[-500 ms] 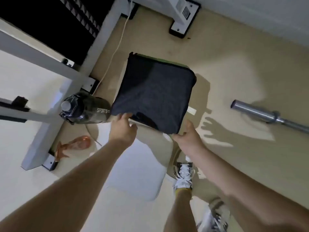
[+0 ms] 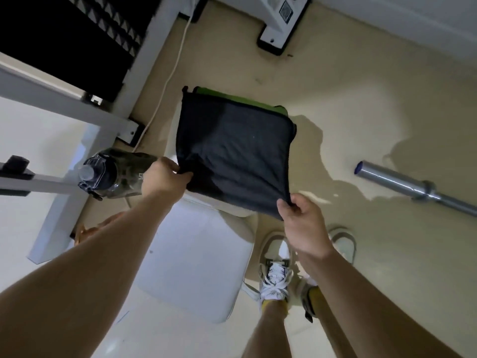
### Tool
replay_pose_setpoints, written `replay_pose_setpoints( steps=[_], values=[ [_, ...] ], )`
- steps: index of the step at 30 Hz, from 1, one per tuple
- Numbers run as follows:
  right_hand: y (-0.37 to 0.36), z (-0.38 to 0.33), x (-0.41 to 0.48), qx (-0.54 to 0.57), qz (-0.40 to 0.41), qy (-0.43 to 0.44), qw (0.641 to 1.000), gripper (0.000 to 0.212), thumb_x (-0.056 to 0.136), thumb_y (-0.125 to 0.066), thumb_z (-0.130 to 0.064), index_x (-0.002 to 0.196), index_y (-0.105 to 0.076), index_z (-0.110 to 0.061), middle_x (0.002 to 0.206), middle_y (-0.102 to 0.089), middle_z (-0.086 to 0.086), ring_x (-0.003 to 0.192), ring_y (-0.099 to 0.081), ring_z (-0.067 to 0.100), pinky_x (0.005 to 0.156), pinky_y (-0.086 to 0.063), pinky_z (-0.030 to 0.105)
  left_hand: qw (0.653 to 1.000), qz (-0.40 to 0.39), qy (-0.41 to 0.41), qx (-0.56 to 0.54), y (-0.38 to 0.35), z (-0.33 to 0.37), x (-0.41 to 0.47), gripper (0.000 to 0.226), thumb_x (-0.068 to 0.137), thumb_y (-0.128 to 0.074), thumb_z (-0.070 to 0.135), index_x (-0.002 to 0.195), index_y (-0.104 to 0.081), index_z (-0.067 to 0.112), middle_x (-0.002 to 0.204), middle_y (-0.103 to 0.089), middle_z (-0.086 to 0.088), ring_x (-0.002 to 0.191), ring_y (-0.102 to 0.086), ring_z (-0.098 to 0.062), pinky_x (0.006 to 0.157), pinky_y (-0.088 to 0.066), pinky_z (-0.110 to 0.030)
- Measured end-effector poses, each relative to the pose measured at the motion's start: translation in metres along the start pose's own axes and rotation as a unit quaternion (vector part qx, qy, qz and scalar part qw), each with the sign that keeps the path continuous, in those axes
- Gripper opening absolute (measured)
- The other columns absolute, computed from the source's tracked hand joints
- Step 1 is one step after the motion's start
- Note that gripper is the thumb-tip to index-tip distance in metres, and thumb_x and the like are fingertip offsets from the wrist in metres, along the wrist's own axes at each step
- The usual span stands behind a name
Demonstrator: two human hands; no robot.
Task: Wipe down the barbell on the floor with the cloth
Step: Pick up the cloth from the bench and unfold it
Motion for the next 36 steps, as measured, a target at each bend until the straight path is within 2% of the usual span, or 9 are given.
replay_pose_setpoints(
  steps=[4,7,11,15,20,25,28,32,36],
  values=[
    [0.075,-0.051,-0.031,0.097,0.082,0.001,0.992,0.011,0.093,-0.055,-0.022,0.082,-0.055,-0.019,0.083,-0.06,0.009,0.081,-0.061,0.024,0.086,-0.053,0.054,0.949,-0.093,-0.045,-0.3,0.042,0.045,-0.046,0.016,0.084,-0.069,0.023,0.078,-0.06,0.011,0.074,-0.065,-0.003,0.067,-0.062,-0.017,0.062,-0.051,-0.024],
    [0.135,-0.11,-0.063,0.137,0.095,0.051,0.985,0.019,0.087,-0.064,-0.018,0.092,-0.054,-0.033,0.079,-0.062,0.021,0.077,-0.06,0.026,0.081,-0.052,0.044,0.888,-0.129,-0.08,-0.433,0.088,0.09,-0.09,0.004,0.092,-0.057,0.009,0.093,-0.06,0.012,0.081,-0.068,-0.005,0.072,-0.066,-0.017,0.066,-0.054,-0.025],
    [0.195,-0.167,-0.118,-0.197,-0.01,0.127,0.972,0.048,0.067,-0.082,-0.028,0.103,-0.053,-0.042,0.088,-0.058,-0.009,0.074,-0.055,0.001,0.066,-0.041,0.013,0.903,-0.161,-0.217,-0.333,0.14,0.166,-0.16,0.016,0.095,-0.05,0.019,0.106,-0.057,0.029,0.074,-0.06,0.006,0.057,-0.054,-0.005,0.053,-0.045,-0.017],
    [0.273,-0.176,-0.177,-0.409,0.154,0.197,0.877,0.024,0.071,-0.079,-0.022,0.093,-0.073,-0.029,0.077,-0.042,-0.007,0.074,-0.044,0.018,0.063,-0.038,0.031,0.893,-0.226,-0.389,-0.012,0.15,0.224,-0.239,0.024,0.074,-0.075,0.032,0.092,-0.062,0.041,0.09,-0.065,0.014,0.082,-0.06,-0.007,0.071,-0.05,-0.022],
    [0.373,-0.132,-0.257,-0.252,0.163,0.154,0.941,0.014,0.081,-0.07,-0.012,0.085,-0.075,-0.025,0.121,-0.058,-0.012,0.123,-0.044,0.006,0.088,-0.038,0.009,0.822,-0.201,-0.522,0.105,0.118,0.262,-0.332,0.015,0.078,-0.058,0.047,0.071,-0.07,0.04,0.09,-0.053,0.026,0.09,-0.046,-0.007,0.074,-0.036,-0.015],
    [0.458,-0.061,-0.324,-0.077,0.247,0.078,0.963,0.019,0.082,-0.068,-0.019,0.068,-0.07,-0.032,0.064,-0.067,-0.01,0.056,-0.058,0.004,0.051,-0.041,0.016,0.804,-0.21,-0.554,0.048,0.065,0.297,-0.442,0.043,0.087,-0.051,0.052,0.059,-0.068,0.025,0.087,-0.061,0.03,0.091,-0.05,0.01,0.075,-0.035,-0.004],
    [0.503,-0.012,-0.346,-0.067,0.308,0.059,0.947,0.016,0.084,-0.065,-0.03,0.069,-0.065,-0.023,0.061,-0.064,-0.003,0.06,-0.059,0.008,0.056,-0.045,0.027,0.854,-0.194,-0.483,-0.011,0.021,0.315,-0.507,0.049,0.089,-0.038,0.056,0.062,-0.06,0.021,0.055,-0.058,-0.003,0.055,-0.055,-0.015,0.054,-0.04,-0.027],
    [0.544,0.045,-0.365,0.188,0.274,0.042,0.942,0.024,0.09,-0.06,-0.028,0.082,-0.07,-0.008,0.077,-0.068,0.02,0.068,-0.064,0.026,0.059,-0.053,0.042,0.88,-0.248,-0.389,-0.113,-0.043,0.336,-0.59,0.028,0.097,-0.041,0.033,0.077,-0.061,0.036,0.075,-0.065,0.011,0.072,-0.059,-0.003,0.057,-0.042,-0.016],
    [0.562,0.082,-0.37,0.369,0.134,-0.009,0.92,0.027,0.095,-0.05,-0.024,0.1,-0.07,-0.007,0.069,-0.069,-0.001,0.068,-0.067,0.011,0.074,-0.054,0.033,0.821,-0.425,-0.332,-0.186,-0.112,0.361,-0.684,0.022,0.096,-0.048,0.03,0.105,-0.064,0.04,0.098,-0.071,0.014,0.092,-0.066,-0.003,0.072,-0.051,-0.017]
  ],
)
Point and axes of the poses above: each hand's wrist, its own x-axis towards the middle knuckle, its own y-axis out of the back of the hand, z = x × y, the point moved 5 cm from there along x, towards the middle knuckle
